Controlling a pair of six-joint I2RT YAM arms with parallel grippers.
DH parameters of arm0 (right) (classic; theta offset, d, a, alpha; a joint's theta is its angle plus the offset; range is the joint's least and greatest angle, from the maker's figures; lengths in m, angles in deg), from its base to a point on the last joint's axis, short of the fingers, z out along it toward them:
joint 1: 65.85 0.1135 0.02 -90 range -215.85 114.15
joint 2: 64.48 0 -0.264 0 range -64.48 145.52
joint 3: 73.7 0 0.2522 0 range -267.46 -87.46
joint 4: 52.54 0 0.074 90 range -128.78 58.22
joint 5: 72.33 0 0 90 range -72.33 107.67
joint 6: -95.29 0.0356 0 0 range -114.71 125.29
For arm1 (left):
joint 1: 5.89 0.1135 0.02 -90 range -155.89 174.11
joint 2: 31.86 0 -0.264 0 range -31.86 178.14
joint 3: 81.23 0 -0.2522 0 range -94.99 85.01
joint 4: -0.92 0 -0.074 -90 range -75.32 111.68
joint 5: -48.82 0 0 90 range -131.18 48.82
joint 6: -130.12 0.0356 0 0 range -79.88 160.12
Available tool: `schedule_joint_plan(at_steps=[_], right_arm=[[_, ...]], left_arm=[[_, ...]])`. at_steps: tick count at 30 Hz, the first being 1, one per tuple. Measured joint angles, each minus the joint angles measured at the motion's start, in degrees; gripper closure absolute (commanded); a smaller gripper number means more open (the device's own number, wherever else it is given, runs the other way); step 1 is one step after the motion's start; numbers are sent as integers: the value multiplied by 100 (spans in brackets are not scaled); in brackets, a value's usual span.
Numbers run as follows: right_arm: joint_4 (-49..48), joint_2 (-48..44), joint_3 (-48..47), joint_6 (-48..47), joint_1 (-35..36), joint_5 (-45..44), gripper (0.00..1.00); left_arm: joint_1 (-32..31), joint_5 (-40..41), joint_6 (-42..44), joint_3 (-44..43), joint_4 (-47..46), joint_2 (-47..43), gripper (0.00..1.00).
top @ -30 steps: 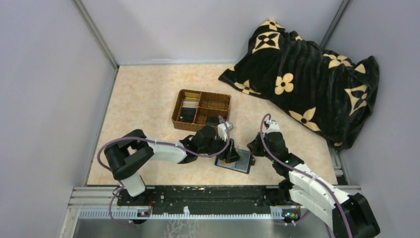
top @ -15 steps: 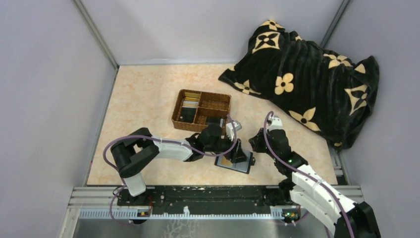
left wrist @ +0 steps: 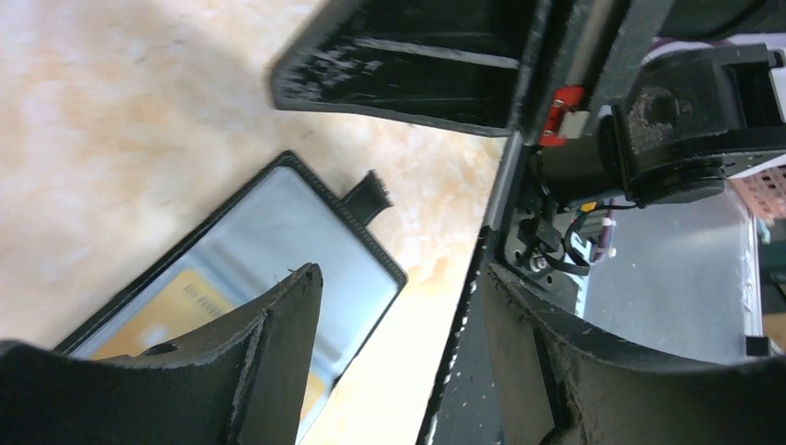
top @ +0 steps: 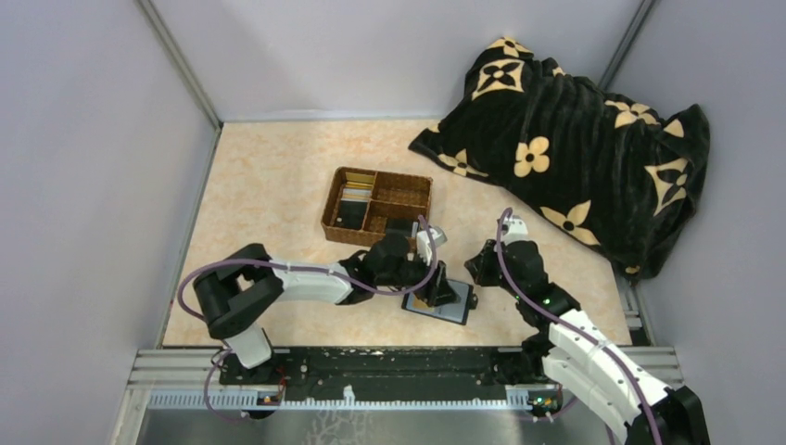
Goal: Take the credit cards out of the card holder
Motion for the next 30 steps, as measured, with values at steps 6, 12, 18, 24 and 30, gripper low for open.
schedule_joint_plan(at_steps=[6, 12, 18, 24, 30], right_arm=[[7, 11, 4, 35, 595, 199, 100], [44, 129, 4, 302, 2173, -166, 100], [48, 684, 68, 667, 3143, -393, 100], [380, 262, 610, 1051, 3224, -586, 100], [688, 96, 726, 1325, 3224, -833, 100]], left_arm=[[546, 282, -129, 761, 9, -726, 32], [1113, 577, -221, 1073, 225, -879, 32], [1252, 743, -313, 1062, 273, -901, 28], [1252, 789, -369, 1038, 275, -957, 25], [1252, 789, -382, 1038, 278, -962, 24]])
